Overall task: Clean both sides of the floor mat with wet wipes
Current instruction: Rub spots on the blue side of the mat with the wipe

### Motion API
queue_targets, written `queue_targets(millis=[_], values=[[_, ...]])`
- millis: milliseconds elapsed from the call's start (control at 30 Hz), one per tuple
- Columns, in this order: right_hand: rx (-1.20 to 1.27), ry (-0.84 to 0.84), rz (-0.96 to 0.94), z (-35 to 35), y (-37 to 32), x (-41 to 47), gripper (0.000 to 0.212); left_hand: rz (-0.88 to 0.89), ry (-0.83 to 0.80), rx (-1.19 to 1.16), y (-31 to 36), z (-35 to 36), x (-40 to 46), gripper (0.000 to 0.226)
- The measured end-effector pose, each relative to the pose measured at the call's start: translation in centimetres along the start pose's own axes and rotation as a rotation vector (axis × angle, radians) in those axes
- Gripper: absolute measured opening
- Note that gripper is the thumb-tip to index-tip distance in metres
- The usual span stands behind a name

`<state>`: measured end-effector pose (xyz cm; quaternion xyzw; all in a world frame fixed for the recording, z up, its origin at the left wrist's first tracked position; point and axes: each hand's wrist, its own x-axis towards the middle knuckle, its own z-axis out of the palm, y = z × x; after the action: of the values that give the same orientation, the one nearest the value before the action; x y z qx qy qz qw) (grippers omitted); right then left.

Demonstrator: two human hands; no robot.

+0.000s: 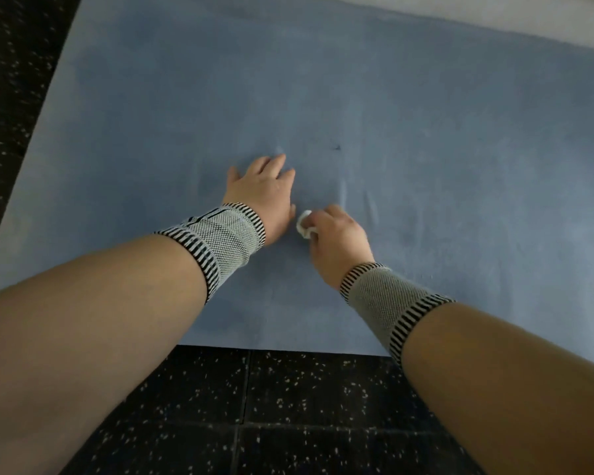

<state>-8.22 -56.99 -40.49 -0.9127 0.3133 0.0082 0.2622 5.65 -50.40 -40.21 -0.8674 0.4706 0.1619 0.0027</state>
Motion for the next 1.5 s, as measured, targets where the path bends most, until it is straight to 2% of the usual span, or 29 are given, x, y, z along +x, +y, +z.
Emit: queue_targets(millis=[33,67,100,200,233,267,367,433,500,600,633,667,700,800,833,867,900,1000,1033,1067,1167,1233,1300,1400,1433,1500], values=[[-0.020,0.005,-0.056,-0.3,0.4,0.2,0.020,-0.013,-0.017,0.006,-0.1,-0.1,0.3,0.061],[-0.038,0.054,-0.016,-1.0,1.6,0.7,0.018,-0.016,-0.028,0.016,-0.1,-0.1,0.4,0.063],[-0.062,0.115,0.106,-1.9,3.4,1.1,0.018,-0.012,-0.033,0.026,-0.1,-0.1,0.4,0.064],[-0.082,0.283,0.649,-4.7,8.0,2.1,0.023,-0.007,-0.034,0.041,0.0,0.0,0.2,0.064],[-0.069,0.309,0.692,-4.5,7.8,2.4,0.024,-0.006,-0.043,0.041,0.1,-0.1,0.2,0.064],[-0.053,0.306,0.630,-4.0,6.3,2.8,0.024,-0.006,-0.060,0.040,0.1,-0.3,0.3,0.065],[0.034,0.119,0.187,-0.8,1.0,2.7,0.024,-0.006,-0.162,0.068,0.1,-1.2,0.7,0.073],[0.020,0.035,-0.007,-0.3,0.4,2.5,0.021,0.018,-0.250,0.113,-0.2,-2.2,1.1,0.079],[-0.042,0.117,0.098,-1.9,3.1,3.4,0.019,0.068,-0.302,0.195,-0.5,-3.0,1.4,0.084],[-0.055,0.288,0.610,-4.6,7.2,4.8,0.025,0.104,-0.365,0.295,-0.6,-3.8,1.7,0.092],[-0.049,0.306,0.690,-4.4,6.9,5.1,0.026,0.098,-0.384,0.304,-0.5,-3.9,1.8,0.094],[-0.046,0.286,0.656,-3.8,5.6,5.3,0.027,0.089,-0.400,0.304,-0.4,-4.0,1.8,0.094],[-0.034,0.231,0.545,-2.9,3.8,5.4,0.027,0.080,-0.413,0.299,-0.3,-4.0,1.7,0.095],[0.018,0.043,0.034,-0.5,-0.7,3.9,0.022,0.064,-0.429,0.281,-0.4,-4.1,1.7,0.095],[-0.002,0.044,-0.040,-0.5,-0.4,3.8,0.020,0.065,-0.438,0.282,-0.3,-4.2,1.7,0.095],[-0.014,0.089,0.007,-1.2,0.7,4.0,0.018,0.068,-0.447,0.284,-0.3,-4.2,1.8,0.095],[-0.025,0.158,0.145,-2.1,2.4,4.4,0.019,0.068,-0.455,0.285,-0.2,-4.1,1.9,0.095],[0.030,0.314,0.729,-4.1,6.4,5.2,0.024,0.055,-0.465,0.279,-0.1,-3.9,2.1,0.097],[0.022,0.309,0.804,-3.8,6.0,5.5,0.026,0.058,-0.467,0.277,0.0,-3.9,2.1,0.097],[0.021,0.279,0.752,-3.2,4.5,5.9,0.027,0.060,-0.468,0.280,0.0,-3.9,2.1,0.098],[0.030,0.009,0.267,-0.1,-1.7,5.6,0.023,0.066,-0.476,0.279,-0.2,-4.2,2.1,0.097],[-0.020,-0.061,0.078,0.1,-2.2,5.2,0.019,0.090,-0.494,0.275,-0.2,-4.5,2.1,0.096],[-0.072,0.013,0.185,-1.8,0.8,6.4,0.017,0.103,-0.480,0.281,-0.5,-4.4,1.8,0.095],[-0.122,0.154,0.563,-4.8,5.8,8.3,0.023,0.105,-0.475,0.267,-0.6,-4.2,2.1,0.094],[-0.129,0.157,0.573,-4.9,5.8,8.8,0.024,0.096,-0.476,0.265,-0.6,-4.1,2.1,0.094],[-0.143,0.044,0.330,-4.1,3.8,8.9,0.028,0.081,-0.479,0.280,-0.5,-3.9,2.2,0.094]])
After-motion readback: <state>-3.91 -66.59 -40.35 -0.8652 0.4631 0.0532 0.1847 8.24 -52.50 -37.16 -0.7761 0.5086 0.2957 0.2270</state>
